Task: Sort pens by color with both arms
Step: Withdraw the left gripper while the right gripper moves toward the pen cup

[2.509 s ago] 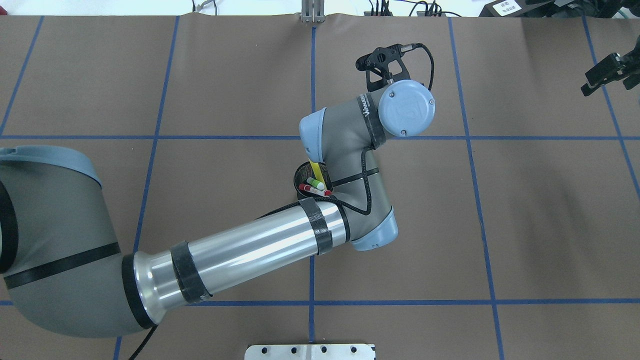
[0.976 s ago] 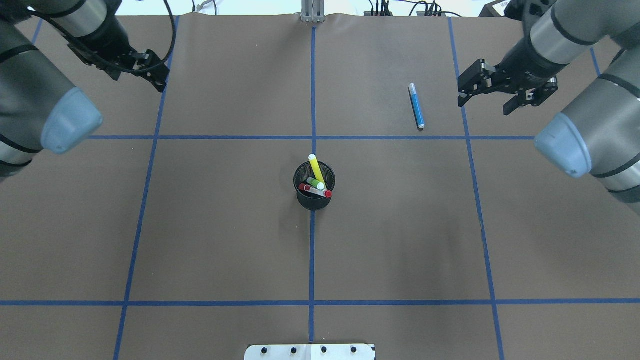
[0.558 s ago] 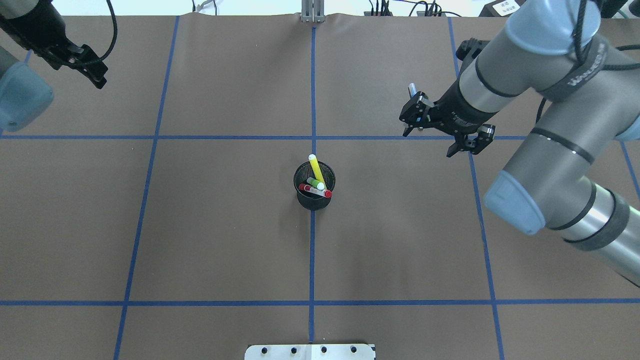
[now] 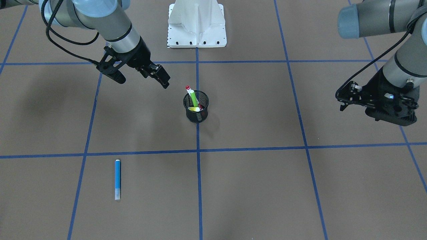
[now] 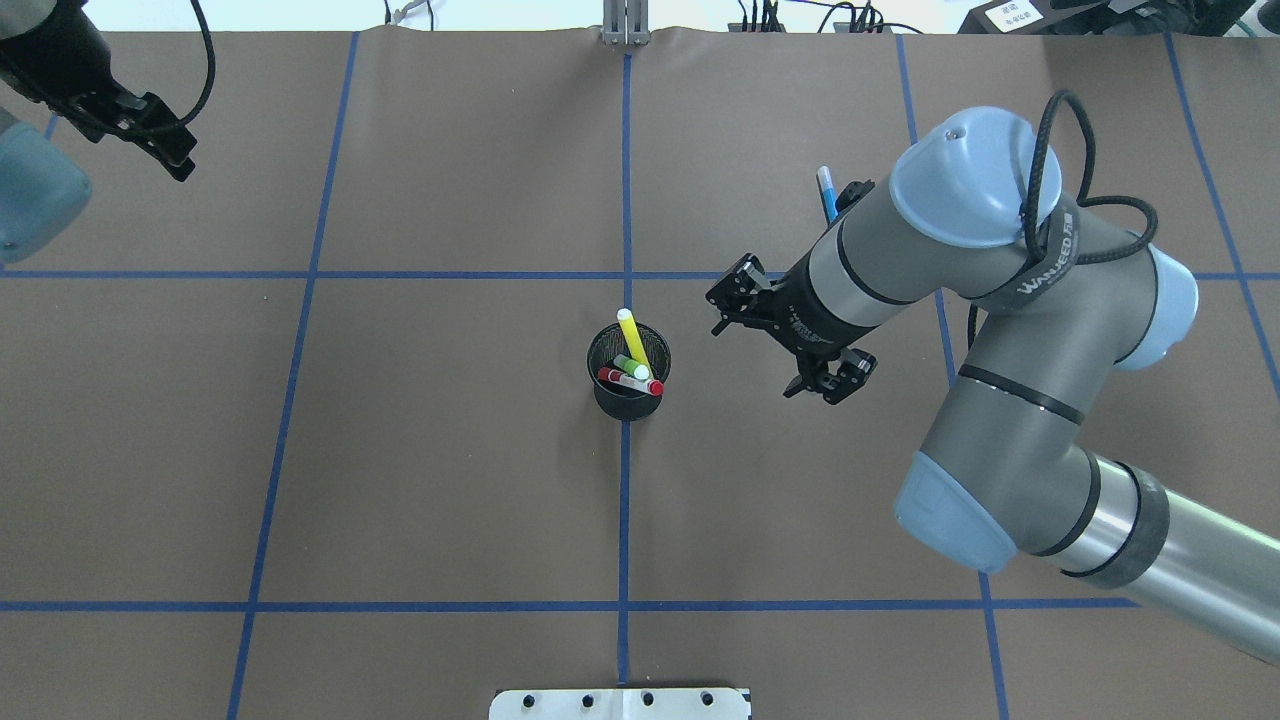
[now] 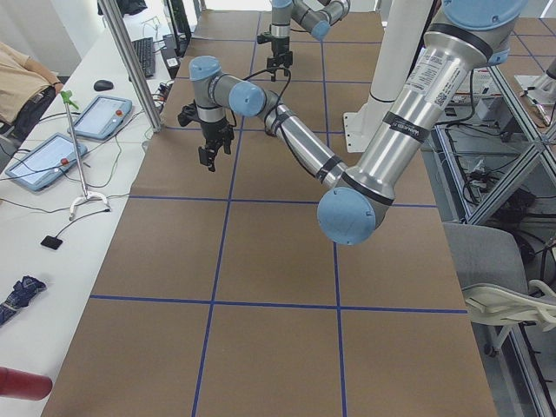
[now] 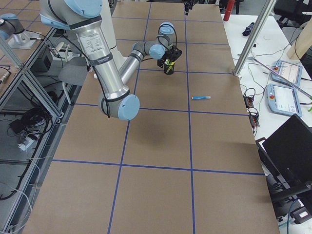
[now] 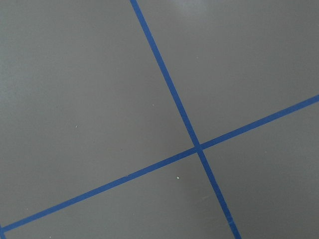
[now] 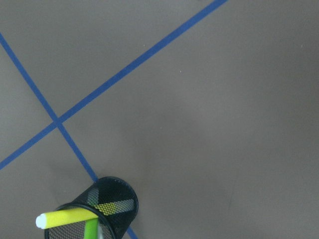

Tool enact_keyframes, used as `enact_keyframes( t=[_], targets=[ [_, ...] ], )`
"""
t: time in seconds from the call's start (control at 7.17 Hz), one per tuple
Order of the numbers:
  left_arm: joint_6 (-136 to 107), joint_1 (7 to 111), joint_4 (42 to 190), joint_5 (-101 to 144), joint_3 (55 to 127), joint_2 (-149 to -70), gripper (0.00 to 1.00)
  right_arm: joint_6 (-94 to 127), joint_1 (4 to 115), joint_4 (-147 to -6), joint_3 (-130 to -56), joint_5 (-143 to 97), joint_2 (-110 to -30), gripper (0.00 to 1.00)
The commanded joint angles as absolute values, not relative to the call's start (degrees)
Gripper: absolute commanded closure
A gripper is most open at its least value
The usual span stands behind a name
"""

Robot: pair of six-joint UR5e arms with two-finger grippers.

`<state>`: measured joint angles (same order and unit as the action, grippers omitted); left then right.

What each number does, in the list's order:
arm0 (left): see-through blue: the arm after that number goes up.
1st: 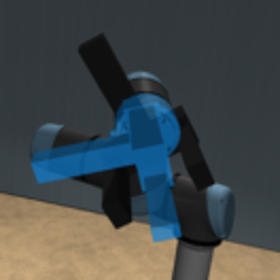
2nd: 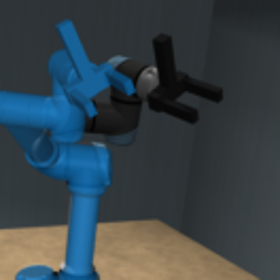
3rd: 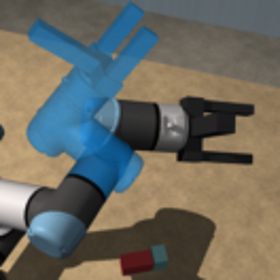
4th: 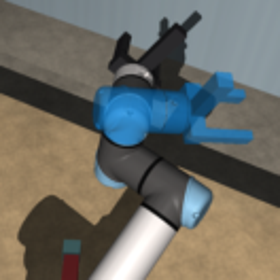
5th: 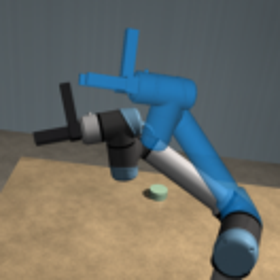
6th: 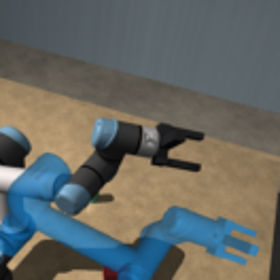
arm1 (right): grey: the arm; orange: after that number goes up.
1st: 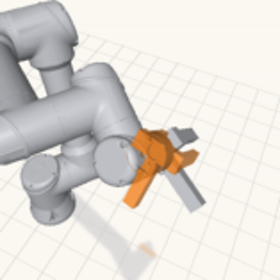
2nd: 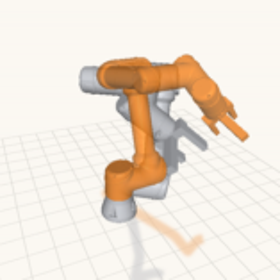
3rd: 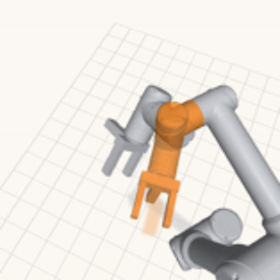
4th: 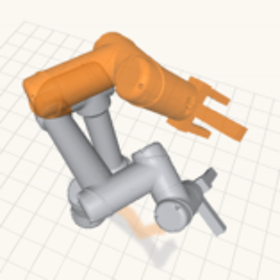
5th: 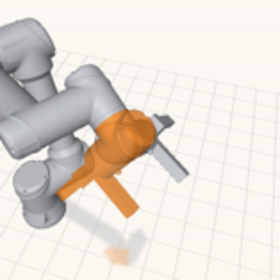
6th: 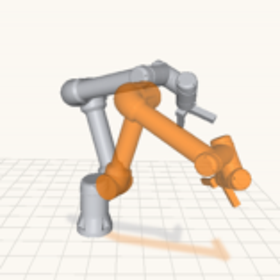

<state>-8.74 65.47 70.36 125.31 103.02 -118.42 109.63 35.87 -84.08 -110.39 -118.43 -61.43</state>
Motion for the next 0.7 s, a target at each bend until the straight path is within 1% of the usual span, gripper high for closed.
enact_keyframes(
  t=[0.0,0.14,0.28,0.42,0.56],
  targets=[
    [-8.9,65.5,70.4,125.3,103.0,-118.4,0.01,119.0,32.1,-79.4,-109.3,-113.7,-61.3,0.2],
    [-9.1,65.5,70.5,125.3,103.1,-118.4,0.01,121.6,31.6,-76.5,-108.1,-113.5,-61.3,0.27],
    [-9.2,65.5,70.5,125.3,103.3,-118.5,0.01,124.1,31.3,-73.7,-106.9,-113.2,-61.3,0.24],
    [-9.3,65.5,70.5,125.3,103.5,-118.4,0.01,124.8,31.3,-69.6,-105.7,-113.3,-61.6,0.16],
    [-9.3,65.5,70.5,125.3,103.8,-117.9,0.01,125.8,31.5,-64.3,-104.3,-113.8,-62.0,0.14]
  ],
)
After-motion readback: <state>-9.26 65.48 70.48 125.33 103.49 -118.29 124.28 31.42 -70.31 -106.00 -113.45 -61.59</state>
